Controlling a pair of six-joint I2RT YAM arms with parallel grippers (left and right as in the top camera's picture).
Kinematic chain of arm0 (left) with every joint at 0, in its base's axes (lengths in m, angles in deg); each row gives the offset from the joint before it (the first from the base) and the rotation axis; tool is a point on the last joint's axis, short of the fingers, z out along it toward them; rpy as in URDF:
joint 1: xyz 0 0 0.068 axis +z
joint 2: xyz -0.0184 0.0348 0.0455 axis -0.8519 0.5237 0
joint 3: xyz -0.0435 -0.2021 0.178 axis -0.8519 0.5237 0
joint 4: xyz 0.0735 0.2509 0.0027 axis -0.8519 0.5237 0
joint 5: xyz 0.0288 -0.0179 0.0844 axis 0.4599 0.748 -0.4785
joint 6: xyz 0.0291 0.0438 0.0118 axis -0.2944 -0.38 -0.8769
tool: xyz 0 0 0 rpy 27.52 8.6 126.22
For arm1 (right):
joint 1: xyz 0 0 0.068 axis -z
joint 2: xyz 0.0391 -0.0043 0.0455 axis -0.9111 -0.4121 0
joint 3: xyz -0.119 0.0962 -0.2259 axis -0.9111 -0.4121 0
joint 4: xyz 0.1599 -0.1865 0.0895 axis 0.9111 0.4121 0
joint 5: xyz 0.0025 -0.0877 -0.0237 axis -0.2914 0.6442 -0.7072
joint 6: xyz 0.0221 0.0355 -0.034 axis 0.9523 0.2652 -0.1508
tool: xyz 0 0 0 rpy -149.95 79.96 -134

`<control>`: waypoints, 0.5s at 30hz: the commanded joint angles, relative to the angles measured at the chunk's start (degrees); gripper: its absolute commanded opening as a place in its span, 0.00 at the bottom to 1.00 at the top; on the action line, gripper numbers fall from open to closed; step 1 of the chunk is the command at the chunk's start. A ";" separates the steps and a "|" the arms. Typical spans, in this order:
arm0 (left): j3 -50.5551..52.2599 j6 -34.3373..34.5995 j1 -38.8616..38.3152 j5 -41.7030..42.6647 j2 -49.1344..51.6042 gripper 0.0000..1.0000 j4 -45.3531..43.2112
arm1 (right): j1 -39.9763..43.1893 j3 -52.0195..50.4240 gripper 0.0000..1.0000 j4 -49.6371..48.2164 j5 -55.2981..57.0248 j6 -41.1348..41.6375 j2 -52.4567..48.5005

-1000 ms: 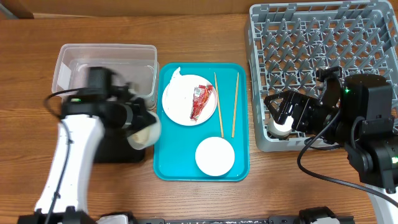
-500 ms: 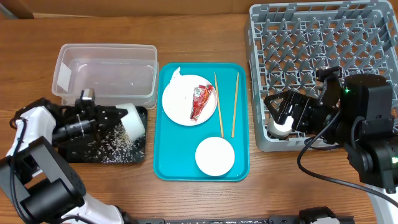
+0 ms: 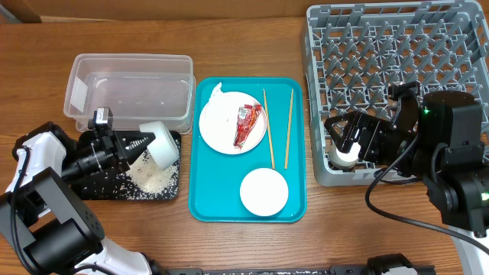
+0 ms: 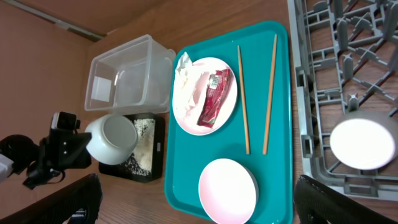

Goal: Sort waste into correct bins and load items into the dishwasher
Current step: 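Tip the grey bowl over the black tray to dump the rice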

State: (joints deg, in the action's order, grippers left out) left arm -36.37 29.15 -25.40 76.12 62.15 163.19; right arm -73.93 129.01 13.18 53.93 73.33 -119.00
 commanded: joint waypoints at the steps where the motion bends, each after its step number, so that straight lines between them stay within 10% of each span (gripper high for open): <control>1: -0.15 -14.34 0.22 2.73 -0.20 0.04 1.57 | 0.15 0.63 1.00 -0.28 -0.35 -0.35 0.07; 15: -0.17 -17.44 0.17 2.99 -0.13 0.04 4.09 | 0.15 0.63 1.00 0.02 -0.35 -0.35 0.07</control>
State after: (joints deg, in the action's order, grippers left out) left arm -36.37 18.03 -25.36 77.63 62.19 164.61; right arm -73.93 129.01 13.27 53.91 73.33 -119.09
